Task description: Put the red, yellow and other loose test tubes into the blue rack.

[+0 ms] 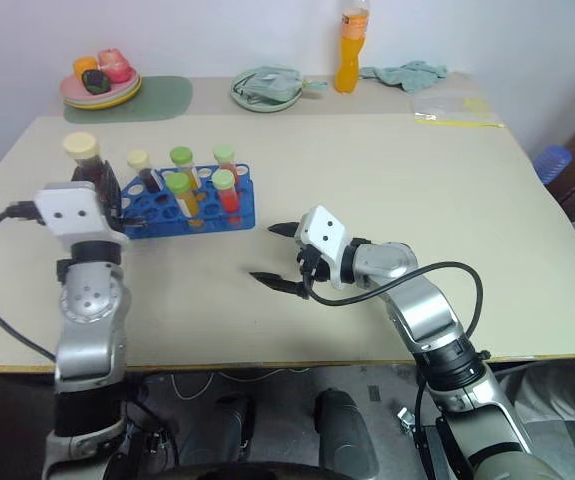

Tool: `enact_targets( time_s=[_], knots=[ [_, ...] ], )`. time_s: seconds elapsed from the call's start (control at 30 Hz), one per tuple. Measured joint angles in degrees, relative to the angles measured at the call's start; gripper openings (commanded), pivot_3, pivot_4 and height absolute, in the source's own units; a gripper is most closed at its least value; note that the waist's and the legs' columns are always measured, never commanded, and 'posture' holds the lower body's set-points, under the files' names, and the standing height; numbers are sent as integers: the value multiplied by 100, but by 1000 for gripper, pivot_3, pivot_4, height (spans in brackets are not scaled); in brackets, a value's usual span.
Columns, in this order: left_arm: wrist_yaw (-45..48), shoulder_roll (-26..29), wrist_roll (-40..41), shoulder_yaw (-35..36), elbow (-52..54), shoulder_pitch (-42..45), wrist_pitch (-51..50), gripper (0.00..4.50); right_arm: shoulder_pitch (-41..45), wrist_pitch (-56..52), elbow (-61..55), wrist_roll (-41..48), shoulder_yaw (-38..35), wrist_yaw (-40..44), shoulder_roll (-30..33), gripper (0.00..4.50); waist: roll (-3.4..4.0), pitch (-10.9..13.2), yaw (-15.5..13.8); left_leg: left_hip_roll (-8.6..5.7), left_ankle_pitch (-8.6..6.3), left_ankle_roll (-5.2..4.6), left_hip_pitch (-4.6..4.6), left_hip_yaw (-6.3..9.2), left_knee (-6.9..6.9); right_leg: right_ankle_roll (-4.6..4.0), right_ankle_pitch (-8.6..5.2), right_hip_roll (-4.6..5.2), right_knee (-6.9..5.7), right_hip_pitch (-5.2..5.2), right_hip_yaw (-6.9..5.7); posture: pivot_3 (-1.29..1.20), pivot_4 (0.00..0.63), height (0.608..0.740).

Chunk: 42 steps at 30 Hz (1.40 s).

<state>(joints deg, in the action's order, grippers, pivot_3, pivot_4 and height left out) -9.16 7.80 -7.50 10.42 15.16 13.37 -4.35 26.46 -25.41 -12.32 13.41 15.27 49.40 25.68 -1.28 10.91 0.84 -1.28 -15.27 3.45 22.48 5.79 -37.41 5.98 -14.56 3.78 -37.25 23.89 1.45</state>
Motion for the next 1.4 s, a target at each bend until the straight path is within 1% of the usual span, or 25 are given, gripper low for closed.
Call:
enact_targets(
  time_s=[0.17, 0.47, 0.73, 0.97, 1.23, 1.33, 1.4],
  knots=[
    [-74, -119, 51, -47, -621, 212, 225, 799, 19, 1, 25, -17, 5, -6, -37, 4500, 0, 0, -10, 2, 0, 0, 0, -1, 3, 0, 0, -1, 5, -1, 0, 0, 150, 740],
    [13, -170, 123, -90, -1173, 355, 112, 799, 15, 0, 18, -32, 3, -73, -35, 4500, 0, 0, -12, 2, 0, 1, 0, -1, 2, 0, 0, -2, 6, -2, 0, 0, 150, 740],
    [24, -160, 142, -163, -1423, 586, 110, 799, 15, 1, 17, -37, 4, -85, -37, 4500, 0, 0, -13, 2, 1, 1, -2, 0, 3, 0, 0, -2, 5, -2, 0, 0, 150, 740],
    [-62, -151, 187, -124, -1650, 603, 394, 799, 7, 1, 10, -77, 4, -83, -38, 4500, 1, -1, -10, 2, 1, 1, -9, 0, 3, 0, 0, -2, 6, -11, 0, 0, 150, 740],
    [-149, -96, 142, -117, -1734, 582, 472, 799, -71, -4, -111, -81, 9, -80, -38, 4500, 4, -2, -4, 3, 1, 1, -12, 0, 4, 0, 0, -2, 6, -12, 0, 0, 150, 740],
    [-100, -148, 261, -104, -1767, 572, 449, 799, -82, -8, -118, -81, 9, -82, -38, 4500, 5, -3, -6, 3, 0, 1, -12, 0, 4, 0, 0, -2, 7, -13, 0, 0, 150, 740],
    [-74, -281, 489, 2, -1905, 537, 369, 799, -89, -10, -119, -82, 10, -81, -37, 4500, 5, -3, -8, 3, 0, 1, -12, 0, 5, 0, 0, -2, 9, -13, 0, 0, 150, 740]
  ],
)
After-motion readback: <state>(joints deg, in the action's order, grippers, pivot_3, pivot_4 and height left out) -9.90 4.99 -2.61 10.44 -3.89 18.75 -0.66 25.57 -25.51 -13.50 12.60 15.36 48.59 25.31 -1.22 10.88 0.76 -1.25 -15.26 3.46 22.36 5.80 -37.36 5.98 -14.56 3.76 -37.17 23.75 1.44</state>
